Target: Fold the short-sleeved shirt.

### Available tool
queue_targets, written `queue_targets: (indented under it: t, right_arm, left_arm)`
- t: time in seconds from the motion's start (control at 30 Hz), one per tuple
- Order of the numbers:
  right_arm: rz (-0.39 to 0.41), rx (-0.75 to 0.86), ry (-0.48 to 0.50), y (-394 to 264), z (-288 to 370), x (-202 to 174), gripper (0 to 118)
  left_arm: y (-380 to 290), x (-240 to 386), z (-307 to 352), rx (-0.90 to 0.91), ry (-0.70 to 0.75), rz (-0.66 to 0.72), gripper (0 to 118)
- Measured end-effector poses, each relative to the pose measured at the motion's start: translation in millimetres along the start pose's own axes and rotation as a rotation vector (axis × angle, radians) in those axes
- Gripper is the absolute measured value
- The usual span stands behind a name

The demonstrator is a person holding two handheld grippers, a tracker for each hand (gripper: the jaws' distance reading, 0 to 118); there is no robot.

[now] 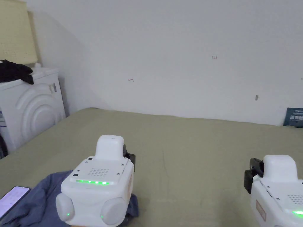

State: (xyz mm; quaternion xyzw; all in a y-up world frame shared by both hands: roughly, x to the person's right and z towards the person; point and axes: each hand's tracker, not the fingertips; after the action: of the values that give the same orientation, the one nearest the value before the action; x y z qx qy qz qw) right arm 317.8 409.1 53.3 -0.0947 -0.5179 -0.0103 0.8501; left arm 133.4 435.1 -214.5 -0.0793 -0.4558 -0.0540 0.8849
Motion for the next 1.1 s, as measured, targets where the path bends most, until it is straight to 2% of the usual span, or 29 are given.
queue_targets:
  t: [0.23, 0.43, 0.77, 0.9, 1.1]
  right_arm:
    - [0.013, 0.01, 0.211, -1, -7, -84, 1]
    - [0.003, 0.019, 0.321, -2, 2, -134, 1]
    - [0.032, -0.005, 0.38, -9, 4, -159, 1]
    - [0.042, -0.019, 0.382, -11, -2, -161, 1]
    - [0.062, -0.072, 0.367, -29, -23, -163, 1]
  left_arm:
    - [-10, -71, 39, -0.02, 0.184, 0.041, 0]
    - [-17, -118, 73, -0.03, 0.321, 0.036, 0]
    - [-32, -142, 75, -0.082, 0.369, 0.075, 0]
    - [-40, -150, 52, -0.139, 0.358, 0.062, 0]
    - [-70, -174, -5, -0.297, 0.311, 0.12, 0]
